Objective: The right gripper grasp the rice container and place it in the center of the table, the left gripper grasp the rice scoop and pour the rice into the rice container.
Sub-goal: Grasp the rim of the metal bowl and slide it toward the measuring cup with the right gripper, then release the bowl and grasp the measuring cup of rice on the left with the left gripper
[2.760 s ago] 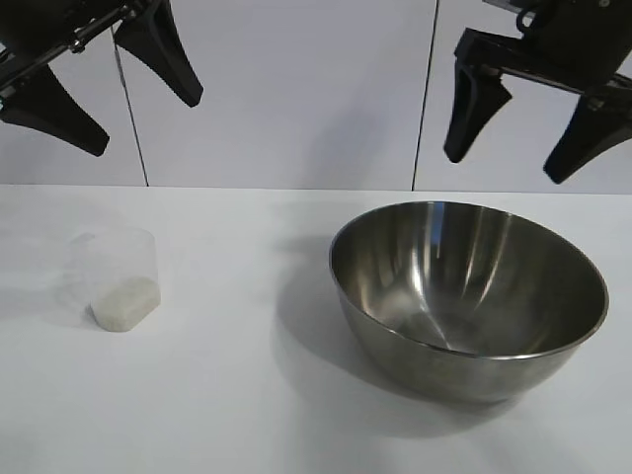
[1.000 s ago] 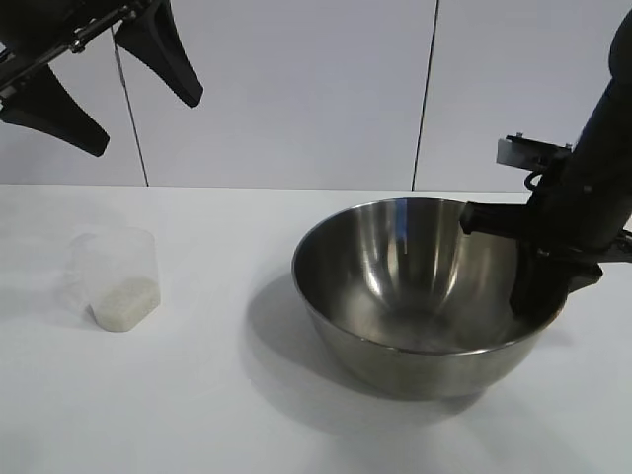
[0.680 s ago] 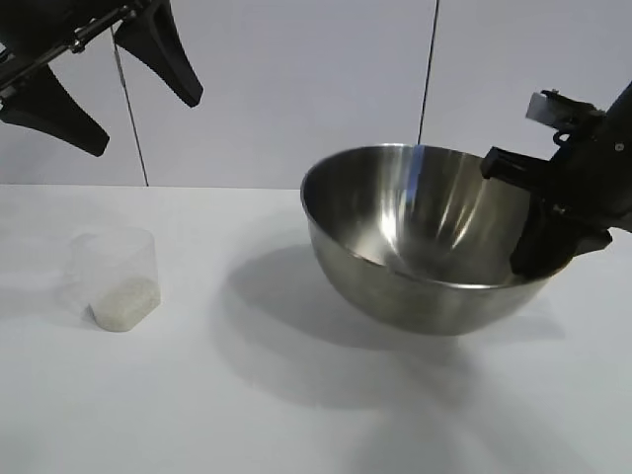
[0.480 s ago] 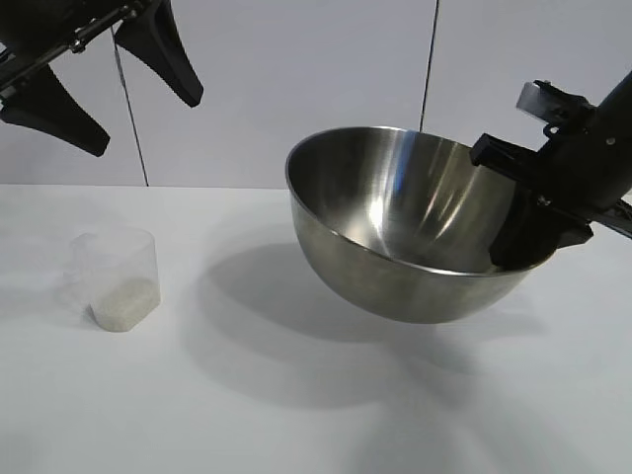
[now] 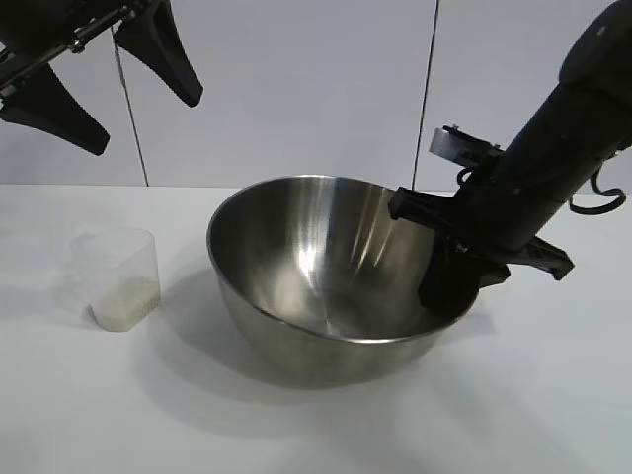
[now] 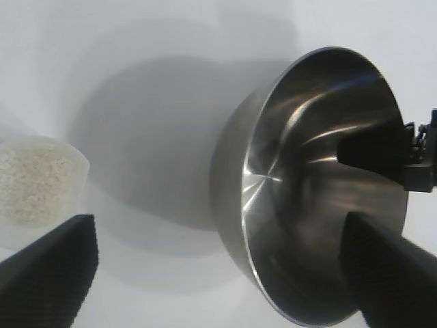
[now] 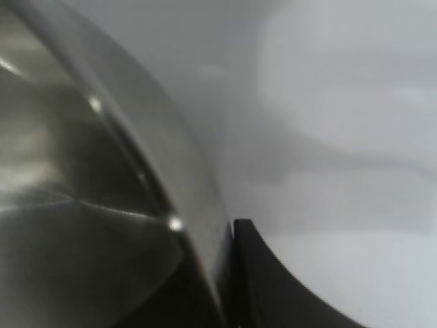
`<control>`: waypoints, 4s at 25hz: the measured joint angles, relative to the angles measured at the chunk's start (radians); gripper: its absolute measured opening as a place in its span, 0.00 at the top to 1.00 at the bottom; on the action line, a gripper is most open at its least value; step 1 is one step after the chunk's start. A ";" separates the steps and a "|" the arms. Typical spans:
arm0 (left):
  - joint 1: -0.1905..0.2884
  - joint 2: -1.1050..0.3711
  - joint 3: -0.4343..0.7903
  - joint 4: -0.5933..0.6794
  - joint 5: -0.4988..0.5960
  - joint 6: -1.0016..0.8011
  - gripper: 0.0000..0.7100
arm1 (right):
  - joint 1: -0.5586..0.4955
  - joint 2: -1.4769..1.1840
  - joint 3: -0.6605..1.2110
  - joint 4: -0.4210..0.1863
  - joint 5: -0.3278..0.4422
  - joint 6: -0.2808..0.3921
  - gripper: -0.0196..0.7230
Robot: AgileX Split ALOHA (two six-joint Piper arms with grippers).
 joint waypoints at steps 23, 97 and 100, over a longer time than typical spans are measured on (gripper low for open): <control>0.000 0.000 0.000 0.000 0.000 0.026 0.03 | 0.008 0.042 -0.101 -0.190 0.042 0.150 0.92; 0.051 0.101 0.960 0.396 -2.021 -0.079 0.11 | -0.180 -0.207 -0.213 -0.169 0.336 0.158 0.08; 0.104 0.139 0.979 0.437 -2.026 -0.064 0.11 | -0.180 -0.207 -0.213 -0.173 0.336 0.158 0.08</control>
